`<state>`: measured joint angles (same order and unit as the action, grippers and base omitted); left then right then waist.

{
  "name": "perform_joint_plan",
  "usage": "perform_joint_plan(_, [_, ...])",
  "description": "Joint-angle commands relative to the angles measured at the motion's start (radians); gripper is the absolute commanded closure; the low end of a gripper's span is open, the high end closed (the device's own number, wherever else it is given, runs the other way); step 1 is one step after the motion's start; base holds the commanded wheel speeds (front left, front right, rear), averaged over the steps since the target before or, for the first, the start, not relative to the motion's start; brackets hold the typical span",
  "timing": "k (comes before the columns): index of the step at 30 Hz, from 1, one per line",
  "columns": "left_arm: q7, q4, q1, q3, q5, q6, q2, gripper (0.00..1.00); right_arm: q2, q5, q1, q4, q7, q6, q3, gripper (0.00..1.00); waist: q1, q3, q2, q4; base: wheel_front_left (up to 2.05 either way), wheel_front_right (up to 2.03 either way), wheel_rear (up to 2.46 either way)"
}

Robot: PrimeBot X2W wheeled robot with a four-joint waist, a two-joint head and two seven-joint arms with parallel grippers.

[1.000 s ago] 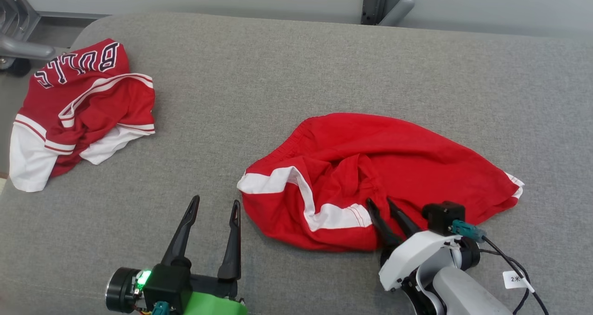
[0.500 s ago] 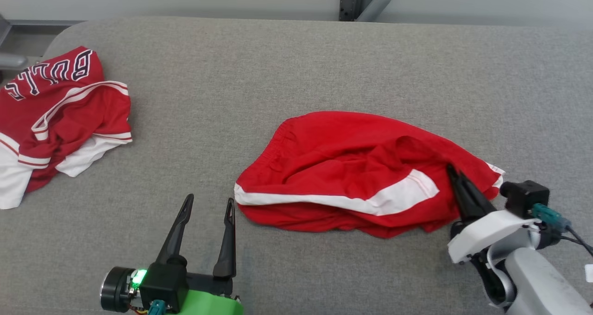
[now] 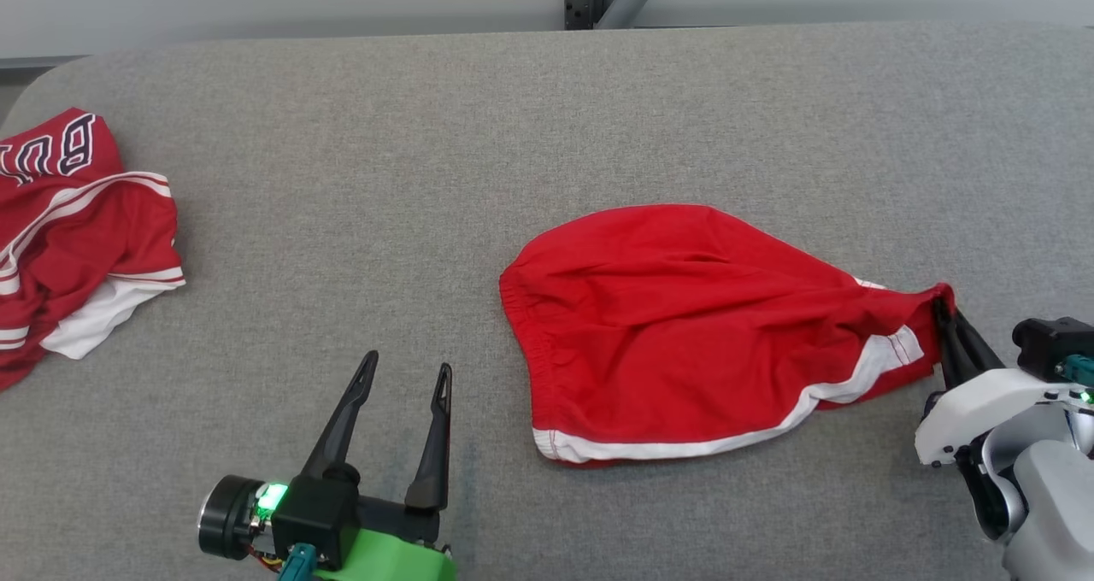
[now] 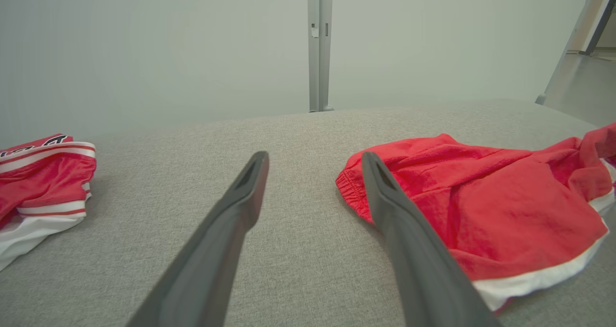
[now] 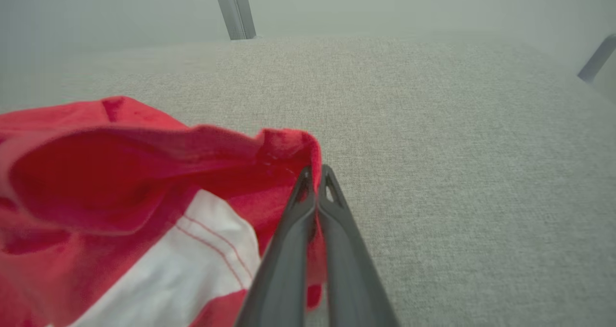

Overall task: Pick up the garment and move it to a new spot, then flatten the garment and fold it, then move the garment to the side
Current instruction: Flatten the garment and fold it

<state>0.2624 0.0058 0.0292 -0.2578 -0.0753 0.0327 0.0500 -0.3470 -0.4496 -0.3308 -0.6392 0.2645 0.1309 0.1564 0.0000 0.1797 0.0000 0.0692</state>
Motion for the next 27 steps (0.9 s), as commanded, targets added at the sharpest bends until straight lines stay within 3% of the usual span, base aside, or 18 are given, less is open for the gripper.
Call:
perform_joint_plan(1, [0.002,0.010,-0.015,-0.007,0.000,0.012,0.001,0.00,0.000,0.022,-0.019,-0.047,0.001,0.000,0.013,0.20,0.0000,-0.001,0.0000,0.006,0.00,0.00,0.00])
perform_joint_plan(2, [0.002,0.014,-0.018,-0.012,-0.003,0.015,0.001,0.00,-0.001,0.032,-0.030,-0.065,0.001,0.000,0.011,0.00,0.0000,-0.004,0.0000,0.010,0.00,0.00,0.00])
perform_joint_plan(6, [0.002,0.025,-0.024,-0.020,-0.012,0.019,0.001,0.00,-0.013,0.111,-0.026,-0.110,0.001,0.000,-0.073,0.00,0.0000,-0.014,0.0000,0.009,0.00,0.00,0.00])
perform_joint_plan(9, [0.002,0.025,-0.018,-0.018,-0.016,0.016,0.001,0.00,0.011,0.174,0.021,-0.061,0.001,0.000,-0.163,0.00,0.0000,-0.018,0.0000,-0.006,0.00,0.00,0.00])
perform_joint_plan(13, [0.002,0.029,-0.011,-0.016,-0.014,0.021,0.001,0.00,0.029,0.212,0.079,0.046,0.001,0.000,-0.182,0.00,0.0000,-0.017,0.0000,-0.026,0.00,0.00,0.00])
perform_joint_plan(20, [0.002,0.017,-0.015,-0.018,-0.012,0.015,0.001,0.00,0.001,0.178,0.247,0.294,0.001,0.000,-0.058,0.00,0.0000,-0.003,0.0000,-0.055,0.00,0.00,0.00])
perform_joint_plan(27, [0.002,0.024,-0.026,-0.017,0.003,0.028,0.001,0.00,-0.051,0.165,0.217,0.301,0.001,0.000,0.071,0.00,0.0000,0.015,0.0000,-0.056,0.00,0.00,0.00])
